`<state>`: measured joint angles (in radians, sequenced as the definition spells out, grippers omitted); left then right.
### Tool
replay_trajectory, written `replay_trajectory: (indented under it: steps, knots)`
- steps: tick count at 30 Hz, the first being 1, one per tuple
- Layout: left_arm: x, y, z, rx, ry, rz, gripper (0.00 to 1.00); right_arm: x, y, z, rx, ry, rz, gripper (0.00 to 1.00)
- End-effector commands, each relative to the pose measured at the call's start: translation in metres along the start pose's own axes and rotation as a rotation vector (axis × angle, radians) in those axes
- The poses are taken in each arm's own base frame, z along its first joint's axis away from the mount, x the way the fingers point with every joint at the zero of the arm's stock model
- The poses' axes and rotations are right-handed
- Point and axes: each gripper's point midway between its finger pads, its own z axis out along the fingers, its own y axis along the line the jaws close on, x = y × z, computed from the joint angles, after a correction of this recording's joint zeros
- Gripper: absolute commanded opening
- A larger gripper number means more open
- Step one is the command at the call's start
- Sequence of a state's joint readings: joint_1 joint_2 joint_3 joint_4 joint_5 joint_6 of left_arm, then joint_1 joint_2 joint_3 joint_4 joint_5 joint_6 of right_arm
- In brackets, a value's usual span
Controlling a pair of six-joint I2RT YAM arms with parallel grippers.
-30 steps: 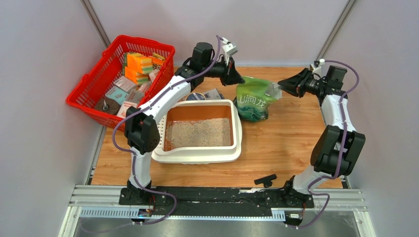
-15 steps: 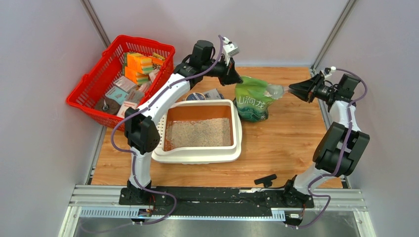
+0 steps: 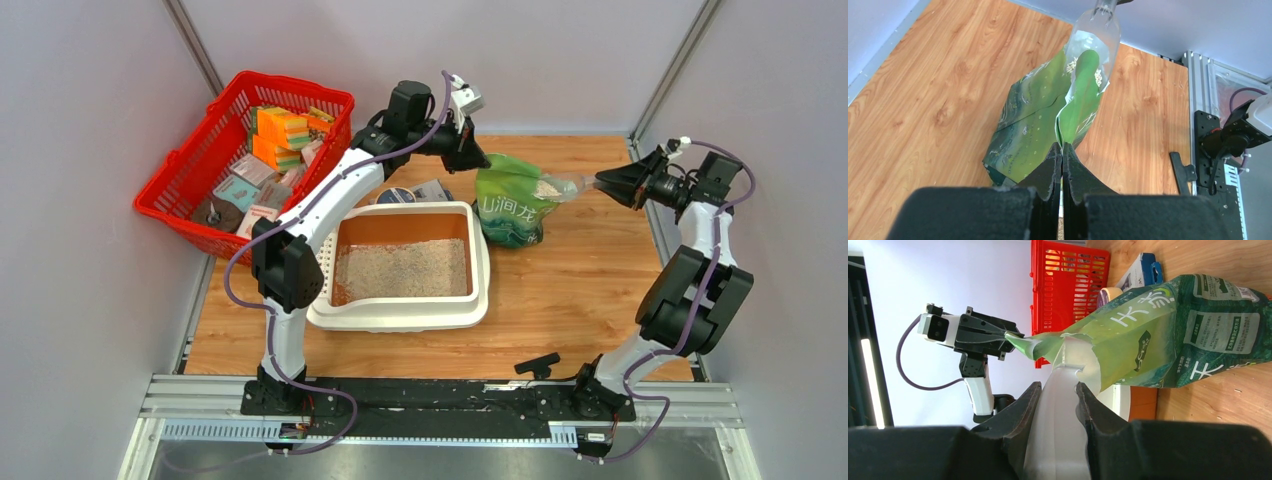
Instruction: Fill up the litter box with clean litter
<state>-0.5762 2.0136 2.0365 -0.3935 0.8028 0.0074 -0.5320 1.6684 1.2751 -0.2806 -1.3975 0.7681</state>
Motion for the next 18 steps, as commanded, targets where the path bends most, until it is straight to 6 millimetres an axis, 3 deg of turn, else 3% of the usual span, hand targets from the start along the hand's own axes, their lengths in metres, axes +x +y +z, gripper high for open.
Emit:
replay_trajectory:
  steps: [1, 18]
  knots:
    - [-0.031, 0.008, -0.021, -0.056, -0.050, 0.075, 0.00, 0.000, 0.020, -0.015, -0.058, 0.032, -0.027, 0.00]
    - [-0.035, 0.013, -0.021, -0.081, -0.054, 0.087, 0.00, 0.004, 0.023, -0.029, -0.079, 0.030, -0.010, 0.00]
